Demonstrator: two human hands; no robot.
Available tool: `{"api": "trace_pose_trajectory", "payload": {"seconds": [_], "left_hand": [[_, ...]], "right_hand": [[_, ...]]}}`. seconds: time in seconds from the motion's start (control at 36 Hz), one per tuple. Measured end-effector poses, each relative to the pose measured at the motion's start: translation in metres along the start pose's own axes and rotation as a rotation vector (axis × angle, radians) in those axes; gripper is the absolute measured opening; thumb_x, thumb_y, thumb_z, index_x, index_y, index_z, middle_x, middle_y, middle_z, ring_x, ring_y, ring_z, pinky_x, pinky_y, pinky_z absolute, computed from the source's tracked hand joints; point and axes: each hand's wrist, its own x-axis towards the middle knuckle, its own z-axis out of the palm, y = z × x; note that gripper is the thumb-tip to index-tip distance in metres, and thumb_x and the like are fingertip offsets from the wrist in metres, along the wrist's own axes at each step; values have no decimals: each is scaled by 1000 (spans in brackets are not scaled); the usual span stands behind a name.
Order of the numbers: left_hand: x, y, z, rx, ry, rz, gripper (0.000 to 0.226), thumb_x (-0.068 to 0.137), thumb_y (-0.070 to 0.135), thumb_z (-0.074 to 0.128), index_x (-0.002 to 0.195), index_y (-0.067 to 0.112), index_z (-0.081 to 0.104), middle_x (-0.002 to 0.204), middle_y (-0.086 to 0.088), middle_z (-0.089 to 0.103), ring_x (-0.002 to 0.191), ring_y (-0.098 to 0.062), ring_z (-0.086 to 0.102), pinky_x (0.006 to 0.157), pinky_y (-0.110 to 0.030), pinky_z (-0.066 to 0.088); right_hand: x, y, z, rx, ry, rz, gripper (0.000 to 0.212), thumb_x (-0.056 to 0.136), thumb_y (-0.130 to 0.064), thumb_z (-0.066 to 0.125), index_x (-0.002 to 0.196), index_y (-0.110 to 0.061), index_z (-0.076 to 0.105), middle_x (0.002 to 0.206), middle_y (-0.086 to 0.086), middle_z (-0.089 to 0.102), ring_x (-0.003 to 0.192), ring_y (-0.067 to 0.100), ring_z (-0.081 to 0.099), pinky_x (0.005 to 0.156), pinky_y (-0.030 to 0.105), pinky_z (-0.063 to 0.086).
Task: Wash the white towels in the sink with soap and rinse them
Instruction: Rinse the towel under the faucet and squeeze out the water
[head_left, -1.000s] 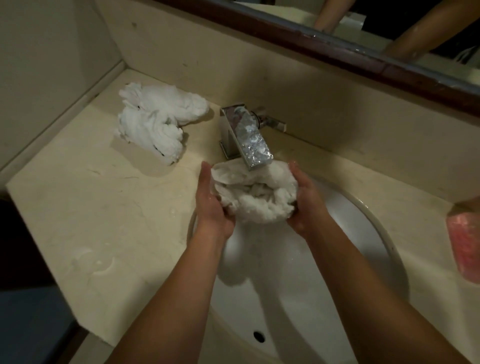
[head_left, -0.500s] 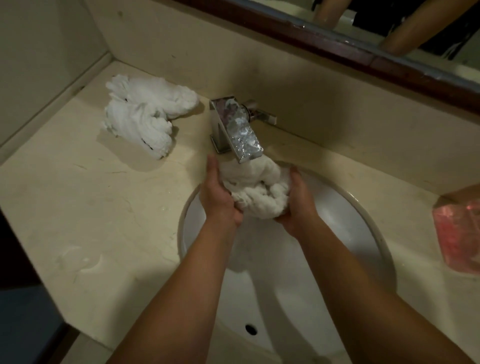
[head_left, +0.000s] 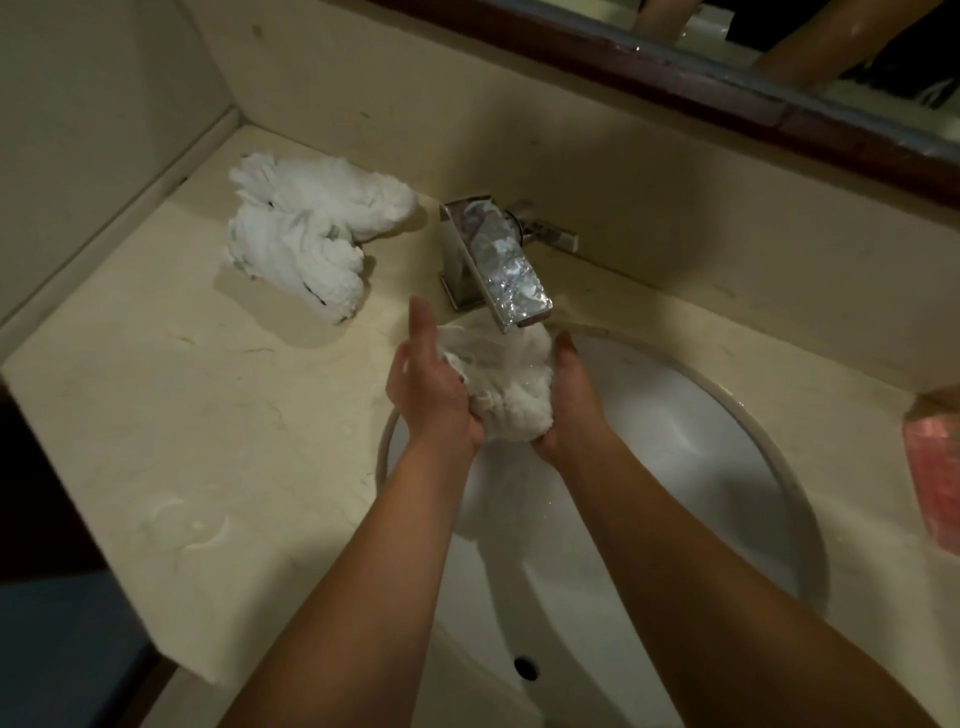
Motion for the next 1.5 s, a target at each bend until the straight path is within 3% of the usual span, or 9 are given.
{"api": "trace_pose_trajectory", "payload": {"seconds": [0.11, 0.22, 0.47, 0.69, 0.81, 0.92, 1.08, 1.39, 1.5], "left_hand": [[2, 4, 4, 38, 55, 6, 52, 82, 65, 81, 94, 14, 73, 105, -19, 80, 86, -33, 72, 62, -35, 56], [2, -3, 8, -22, -44, -11, 72, 76, 69, 83, 113, 7, 76, 109, -19, 80, 101, -38, 78, 94, -61, 61], [-2, -27, 26, -64, -221, -44, 93, 60, 75, 88, 129, 13, 75, 128, -18, 74, 120, -39, 71, 109, -61, 52], [-5, -27, 27, -35, -220, -77, 48, 99, 56, 65, 106, 12, 80, 110, -17, 78, 104, -37, 75, 97, -51, 61], [-7, -18, 19, -79, -317, -166, 82, 73, 63, 88, 133, 10, 73, 137, -22, 68, 129, -41, 65, 114, -57, 49], [0, -12, 4, -53, -274, -69, 67, 83, 53, 83, 127, 3, 74, 125, -26, 73, 119, -45, 70, 107, -61, 53], [16, -11, -19, 3, -304, -123, 114, 54, 67, 96, 134, -8, 65, 132, -35, 66, 124, -51, 65, 112, -69, 46], [10, 4, -23, -65, -345, -150, 94, 78, 58, 78, 134, -15, 62, 133, -41, 62, 115, -49, 69, 92, -50, 60], [14, 1, -19, -65, -344, -176, 119, 50, 66, 96, 135, -12, 63, 134, -39, 62, 120, -51, 67, 107, -63, 52]], "right_hand": [[1, -3, 1, 23, -12, -25, 63, 103, -59, 53, 140, -10, 65, 135, 20, 70, 122, 42, 70, 108, 56, 53], [6, -10, -7, 1, 67, -106, 68, 86, -58, 71, 136, -11, 69, 128, 17, 75, 113, 39, 74, 105, 55, 56], [5, -31, -36, 111, 130, -196, 77, 73, -57, 85, 135, -14, 69, 123, 17, 76, 105, 44, 76, 96, 61, 59], [-1, -28, -37, 48, 122, -227, 88, 66, -60, 90, 138, -16, 66, 128, 18, 74, 111, 43, 74, 100, 61, 57], [-7, -20, -35, -2, 15, -188, 81, 75, -64, 84, 137, -14, 68, 130, 18, 73, 116, 41, 73, 106, 60, 54], [-17, -18, -26, 63, -51, -49, 70, 92, -64, 68, 134, -8, 71, 129, 21, 73, 118, 42, 72, 109, 58, 53], [-13, -10, -11, -80, 20, -92, 63, 85, -56, 77, 127, -10, 75, 120, 18, 77, 109, 40, 76, 104, 60, 56], [2, -2, 6, 20, 24, -44, 85, 65, -62, 90, 130, -11, 75, 131, 21, 72, 118, 45, 71, 110, 60, 50], [2, -7, 5, 79, 36, -70, 73, 74, -56, 84, 131, -11, 74, 131, 19, 72, 120, 44, 70, 109, 59, 51]]}}
